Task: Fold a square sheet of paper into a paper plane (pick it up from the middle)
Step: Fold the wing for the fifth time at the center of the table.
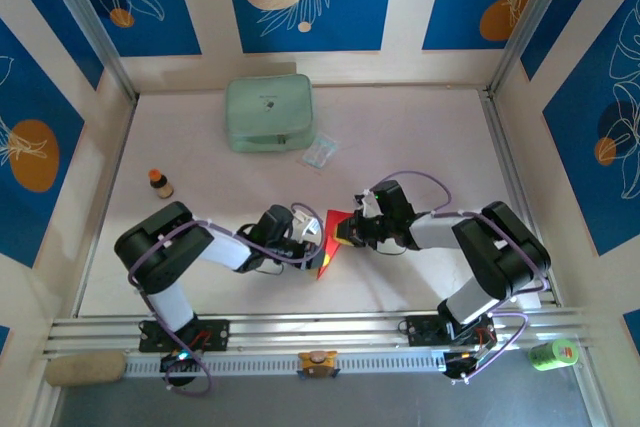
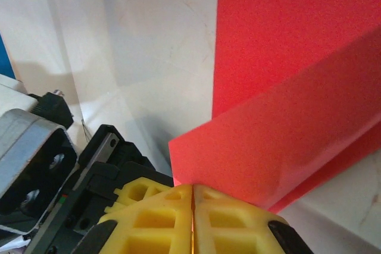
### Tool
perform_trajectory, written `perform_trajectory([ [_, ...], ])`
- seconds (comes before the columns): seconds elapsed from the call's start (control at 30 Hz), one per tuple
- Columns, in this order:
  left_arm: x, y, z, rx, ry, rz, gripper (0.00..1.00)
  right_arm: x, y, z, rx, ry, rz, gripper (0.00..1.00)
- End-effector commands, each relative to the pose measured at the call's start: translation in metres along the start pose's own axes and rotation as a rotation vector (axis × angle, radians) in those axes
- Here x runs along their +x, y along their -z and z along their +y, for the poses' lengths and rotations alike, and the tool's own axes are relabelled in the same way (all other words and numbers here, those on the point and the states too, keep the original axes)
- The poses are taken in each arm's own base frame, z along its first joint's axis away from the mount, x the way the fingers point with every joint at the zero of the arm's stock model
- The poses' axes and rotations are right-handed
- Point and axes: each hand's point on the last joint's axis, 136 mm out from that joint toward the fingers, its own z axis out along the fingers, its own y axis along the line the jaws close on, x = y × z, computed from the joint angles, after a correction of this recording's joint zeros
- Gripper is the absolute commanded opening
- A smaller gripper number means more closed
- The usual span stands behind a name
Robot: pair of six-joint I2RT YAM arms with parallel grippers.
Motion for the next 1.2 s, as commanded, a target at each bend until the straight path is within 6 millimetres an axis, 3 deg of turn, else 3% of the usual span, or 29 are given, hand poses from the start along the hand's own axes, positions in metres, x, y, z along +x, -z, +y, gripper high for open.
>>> perform_trajectory([
  [0.0, 0.017, 0.0, 0.025, -0.076, 0.099, 0.065, 0.0, -0.005, -0.003, 0.01, -0.03, 0.037, 0.012, 0.09],
  [0.47, 0.022, 0.006, 0.037, -0.124, 0.173, 0.076, 0.0, -0.018, -0.008, 0.005, -0.025, 0.024, -0.007, 0.09],
  [1.17, 0.024, 0.008, 0.046, -0.13, 0.224, 0.072, 0.0, -0.015, -0.017, 0.0, -0.041, 0.017, 0.04, 0.08],
])
